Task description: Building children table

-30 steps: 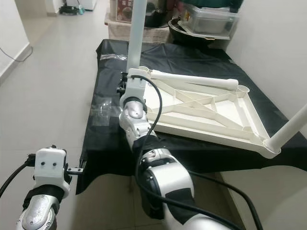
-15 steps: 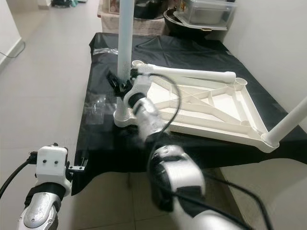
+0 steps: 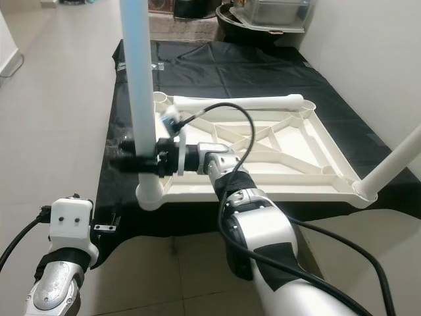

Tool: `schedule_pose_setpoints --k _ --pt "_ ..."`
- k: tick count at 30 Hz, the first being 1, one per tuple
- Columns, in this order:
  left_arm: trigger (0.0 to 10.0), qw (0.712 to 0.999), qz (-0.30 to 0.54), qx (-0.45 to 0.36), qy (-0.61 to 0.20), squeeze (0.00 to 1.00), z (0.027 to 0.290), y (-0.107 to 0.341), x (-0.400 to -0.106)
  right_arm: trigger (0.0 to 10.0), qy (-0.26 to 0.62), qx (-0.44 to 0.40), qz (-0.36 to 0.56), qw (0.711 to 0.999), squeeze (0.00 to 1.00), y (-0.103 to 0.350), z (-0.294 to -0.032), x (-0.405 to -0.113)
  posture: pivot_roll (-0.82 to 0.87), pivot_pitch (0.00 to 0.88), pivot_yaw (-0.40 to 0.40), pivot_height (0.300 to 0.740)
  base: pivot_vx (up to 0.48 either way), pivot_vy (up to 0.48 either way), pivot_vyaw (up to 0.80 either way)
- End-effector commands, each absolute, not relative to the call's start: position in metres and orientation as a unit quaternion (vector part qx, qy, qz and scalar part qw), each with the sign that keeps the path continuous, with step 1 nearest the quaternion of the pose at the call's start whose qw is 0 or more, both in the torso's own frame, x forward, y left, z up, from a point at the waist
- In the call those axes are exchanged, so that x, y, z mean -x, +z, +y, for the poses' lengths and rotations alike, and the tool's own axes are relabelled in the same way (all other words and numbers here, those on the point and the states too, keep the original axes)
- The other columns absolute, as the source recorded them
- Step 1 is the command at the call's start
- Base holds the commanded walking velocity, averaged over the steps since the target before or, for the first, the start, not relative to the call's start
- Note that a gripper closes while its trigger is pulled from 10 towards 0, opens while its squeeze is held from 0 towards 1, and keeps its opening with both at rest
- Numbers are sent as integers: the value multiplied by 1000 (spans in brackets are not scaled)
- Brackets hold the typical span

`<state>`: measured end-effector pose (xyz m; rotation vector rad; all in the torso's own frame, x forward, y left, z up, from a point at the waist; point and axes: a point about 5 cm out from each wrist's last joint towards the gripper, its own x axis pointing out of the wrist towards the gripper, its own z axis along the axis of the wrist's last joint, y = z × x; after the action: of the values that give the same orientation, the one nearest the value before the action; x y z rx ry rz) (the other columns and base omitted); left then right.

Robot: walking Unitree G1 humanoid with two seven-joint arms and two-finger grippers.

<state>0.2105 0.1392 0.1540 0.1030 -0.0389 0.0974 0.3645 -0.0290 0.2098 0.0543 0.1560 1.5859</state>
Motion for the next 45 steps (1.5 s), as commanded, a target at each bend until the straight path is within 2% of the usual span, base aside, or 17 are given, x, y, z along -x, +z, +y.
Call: schedule_pose_setpoints --k 1,8,9,10,13,14,15,16,18,22,28,29,31,32,39,40,45 --pt "10000 997 -13 -54 49 0 139 152 -209 0 690 15 69 721 0 202 -22 -365 89 111 -108 740 0 0 0" --pt "10000 999 -27 -40 13 0 129 155 -207 0 577 4 15 817 0 212 -31 -382 81 101 -102 740 0 0 0" --pt "10000 998 -49 -27 -14 0 122 162 -205 0 512 -5 9 859 0 214 -38 -390 77 99 -97 740 0 0 0" --pt "10000 998 -49 -27 -14 0 122 162 -205 0 512 -5 9 859 0 214 -38 -390 77 99 -97 740 0 0 0" --pt "10000 994 -88 -22 -55 0 108 175 -202 0 305 -21 18 952 0 211 -65 -408 76 94 -100 740 0 0 0" --pt "10000 994 -88 -22 -55 0 108 175 -202 0 305 -21 18 952 0 211 -65 -408 76 94 -100 740 0 0 0" --pt "10000 994 -93 -24 -58 0 107 177 -202 0 195 -37 32 980 0 203 -83 -413 73 92 -98 740 0 0 0" --pt "10000 994 -93 -24 -58 0 107 177 -202 0 195 -37 32 980 0 203 -83 -413 73 92 -98 740 0 0 0" --pt "10000 993 -95 -24 -58 0 107 178 -203 0 31 -55 51 997 0 189 -108 -414 73 87 -96 740 0 0 0" --pt "10000 994 -94 -29 -52 0 109 177 -204 0 -66 -89 85 990 0 167 -105 -406 75 83 -94 740 0 0 0" --pt "10000 994 -94 -31 -52 0 110 177 -204 0 -69 -122 95 986 0 159 -81 -399 77 81 -96 740 0 0 0" --pt "10000 994 -95 -31 -53 0 110 177 -203 10000 -18 -156 65 985 0 168 -60 -397 77 78 -98 740 0 0 0" --pt "10000 994 -95 -31 -54 0 110 177 -203 10000 0 -167 52 985 0 172 -55 -397 77 78 -98 740 0 0 0" --pt "10000 994 -95 -31 -54 0 109 177 -204 10000 29 -167 30 985 1000 179 -49 -398 77 81 -98 740 0 0 0" --pt "10000 994 -95 -30 -55 0 109 178 -204 10000 81 -162 -18 983 1000 199 -43 -400 77 81 -98 740 0 0 0" --pt "10000 994 -94 -30 -55 0 109 178 -204 10000 117 -177 -31 977 0 207 -46 -403 73 85 -99 740 0 0 0" --pt "10000 994 -93 -31 -57 0 107 178 -205 10000 330 -166 -56 928 0 220 -53 -401 67 86 -96 740 0 0 0"
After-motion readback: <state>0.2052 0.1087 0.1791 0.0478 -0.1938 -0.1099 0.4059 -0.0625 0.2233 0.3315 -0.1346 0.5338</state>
